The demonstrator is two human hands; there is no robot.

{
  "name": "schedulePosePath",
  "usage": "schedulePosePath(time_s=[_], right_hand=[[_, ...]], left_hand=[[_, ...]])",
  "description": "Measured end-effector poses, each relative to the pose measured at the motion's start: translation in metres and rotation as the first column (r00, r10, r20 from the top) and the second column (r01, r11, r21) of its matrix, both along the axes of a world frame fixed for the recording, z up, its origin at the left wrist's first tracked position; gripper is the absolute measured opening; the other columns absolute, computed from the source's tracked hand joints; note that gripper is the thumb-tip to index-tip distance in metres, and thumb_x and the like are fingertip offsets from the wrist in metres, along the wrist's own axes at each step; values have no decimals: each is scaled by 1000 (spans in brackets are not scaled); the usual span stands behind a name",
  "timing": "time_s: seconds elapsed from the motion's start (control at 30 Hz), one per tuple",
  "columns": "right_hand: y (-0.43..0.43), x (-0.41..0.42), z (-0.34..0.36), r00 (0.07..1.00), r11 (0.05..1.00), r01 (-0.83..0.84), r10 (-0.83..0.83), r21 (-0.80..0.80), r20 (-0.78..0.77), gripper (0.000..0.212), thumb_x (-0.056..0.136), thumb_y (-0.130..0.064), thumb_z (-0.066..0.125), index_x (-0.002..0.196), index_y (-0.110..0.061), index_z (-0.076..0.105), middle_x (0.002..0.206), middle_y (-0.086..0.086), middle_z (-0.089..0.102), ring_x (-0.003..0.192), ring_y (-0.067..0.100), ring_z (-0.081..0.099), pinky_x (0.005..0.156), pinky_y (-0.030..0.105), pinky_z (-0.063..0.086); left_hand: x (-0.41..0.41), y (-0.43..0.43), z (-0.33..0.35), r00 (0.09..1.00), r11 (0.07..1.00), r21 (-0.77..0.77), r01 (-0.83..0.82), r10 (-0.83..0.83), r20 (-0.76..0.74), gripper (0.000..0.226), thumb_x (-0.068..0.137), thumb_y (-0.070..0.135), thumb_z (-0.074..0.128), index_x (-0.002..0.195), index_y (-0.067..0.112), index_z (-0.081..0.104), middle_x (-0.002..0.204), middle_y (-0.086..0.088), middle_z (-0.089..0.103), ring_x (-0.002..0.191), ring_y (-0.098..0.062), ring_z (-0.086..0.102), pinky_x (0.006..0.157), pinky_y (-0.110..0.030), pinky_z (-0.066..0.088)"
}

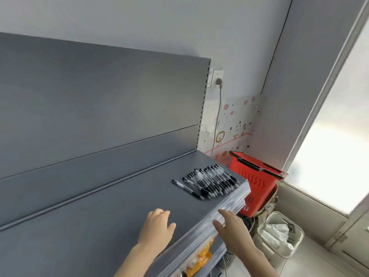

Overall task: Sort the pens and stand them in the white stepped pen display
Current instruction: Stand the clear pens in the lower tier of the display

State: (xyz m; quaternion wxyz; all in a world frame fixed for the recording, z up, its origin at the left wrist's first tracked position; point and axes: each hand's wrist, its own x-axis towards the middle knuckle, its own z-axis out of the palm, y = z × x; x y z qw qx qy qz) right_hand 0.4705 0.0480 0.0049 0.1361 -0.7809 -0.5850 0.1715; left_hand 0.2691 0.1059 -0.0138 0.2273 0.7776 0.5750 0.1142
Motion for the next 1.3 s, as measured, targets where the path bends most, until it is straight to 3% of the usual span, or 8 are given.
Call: schedulePosePath(time_s=[0.33,0.5,0.57,0.73,0.93,0.97,1.03,1.3], right_hand=[[105,63,-7,999,998,-48,48,39,-12,29,95,-25,45,112,-4,56,116,8,54,109,23,50,90,31,44],[151,94,-7,980,982,-187,187,-9,70,27,96,-29,42,72,-18,40,107,7,50,109,25,47,77,28,37],[167,96,-7,962,967,-254,254,-12,95,24,96,-32,40,81,-14,44,112,7,51,111,24,47,77,29,39],[188,89,-7,894,913,-391,407,-115,187,39,97,-39,41,116,-8,55,126,9,46,116,24,48,84,32,47],[205,72,-2,878,872,-434,466,-224,111,19,94,-18,47,106,-7,57,123,13,49,97,27,60,72,28,43],[208,70,-2,875,866,-444,474,-229,94,9,92,-16,48,92,-9,55,117,12,52,91,26,58,69,28,42],[211,66,-5,878,864,-449,474,-230,66,27,91,-11,49,66,-15,38,96,6,54,79,23,51,65,28,39],[219,85,-11,899,892,-436,428,-118,-89,41,89,-9,49,57,-14,25,55,-2,31,46,12,27,42,21,21]], left_hand=[[63,73,-11,971,967,-85,-239,239,-7,53,97,39,38,141,9,35,138,-5,43,131,-21,36,103,-30,35],[112,99,-11,918,904,-167,-394,396,-21,47,96,42,39,121,4,49,124,-10,47,122,-26,44,98,-34,40],[130,110,-8,892,873,-189,-449,450,-41,46,94,46,41,107,4,53,118,-11,48,117,-28,45,95,-37,43],[165,126,1,853,832,-192,-520,494,-168,51,88,45,52,121,7,48,127,-9,38,120,-27,38,91,-35,44],[163,122,-3,825,795,-235,-559,507,-248,43,89,30,53,124,7,45,130,-9,36,120,-28,39,92,-35,44],[164,122,-3,819,791,-230,-567,513,-257,44,89,28,53,126,6,43,131,-10,36,121,-28,39,93,-35,45],[168,123,-5,802,779,-216,-589,530,-275,49,89,22,54,132,5,38,133,-10,35,122,-28,39,94,-35,44],[167,128,-10,719,701,-180,-690,635,-284,60,88,10,55,139,-1,26,131,-15,36,118,-29,48,92,-34,48]])
